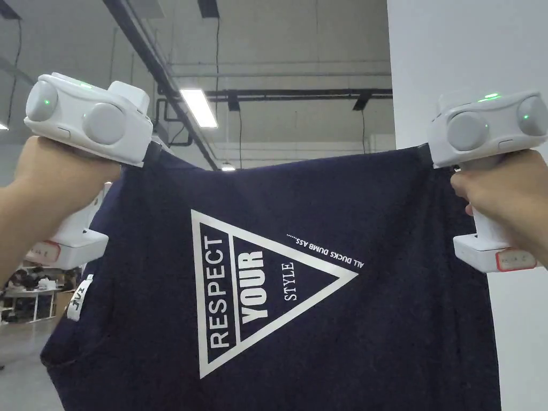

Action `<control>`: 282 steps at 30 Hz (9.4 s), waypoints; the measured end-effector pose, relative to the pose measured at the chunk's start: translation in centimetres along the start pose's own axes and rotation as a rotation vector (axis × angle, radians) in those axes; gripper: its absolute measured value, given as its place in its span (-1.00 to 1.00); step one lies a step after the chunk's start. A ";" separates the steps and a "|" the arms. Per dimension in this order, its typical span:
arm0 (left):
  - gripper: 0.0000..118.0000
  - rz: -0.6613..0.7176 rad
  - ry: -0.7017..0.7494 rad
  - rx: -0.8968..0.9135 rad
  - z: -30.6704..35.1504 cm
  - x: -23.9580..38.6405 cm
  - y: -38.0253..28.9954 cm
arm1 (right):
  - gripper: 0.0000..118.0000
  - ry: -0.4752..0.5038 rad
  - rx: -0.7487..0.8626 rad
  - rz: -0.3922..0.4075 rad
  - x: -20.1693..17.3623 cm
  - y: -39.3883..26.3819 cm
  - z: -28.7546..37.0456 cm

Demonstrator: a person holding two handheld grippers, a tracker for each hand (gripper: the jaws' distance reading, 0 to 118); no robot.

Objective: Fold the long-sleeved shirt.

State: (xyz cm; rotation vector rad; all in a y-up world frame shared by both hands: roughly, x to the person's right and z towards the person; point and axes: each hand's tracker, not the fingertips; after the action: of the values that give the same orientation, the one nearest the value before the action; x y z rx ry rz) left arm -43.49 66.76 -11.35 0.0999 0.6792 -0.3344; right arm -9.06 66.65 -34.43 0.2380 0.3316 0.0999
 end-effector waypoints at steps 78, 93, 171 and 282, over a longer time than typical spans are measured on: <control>-0.86 -0.270 -0.014 -0.258 -14.1 8.6 -29.6 | -0.84 0.045 -0.302 0.187 -13.9 -31.6 -16.3; -0.86 -0.341 -0.220 -0.558 4.8 9.9 -43.6 | -0.84 0.183 -0.569 0.218 -11.2 -44.9 2.3; -0.96 0.229 -0.126 -0.660 26.2 19.2 -58.7 | -1.00 0.421 -0.711 -0.138 -14.4 -59.4 32.6; 0.85 0.194 0.027 -0.601 30.4 15.5 -53.1 | -1.00 0.500 -0.505 -0.130 -12.8 -51.8 32.3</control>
State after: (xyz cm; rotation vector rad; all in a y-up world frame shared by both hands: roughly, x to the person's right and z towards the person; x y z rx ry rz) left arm -31.75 6.49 3.41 -0.4006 0.7655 0.0664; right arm -7.31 7.92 -13.67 -0.3176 0.8017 0.1114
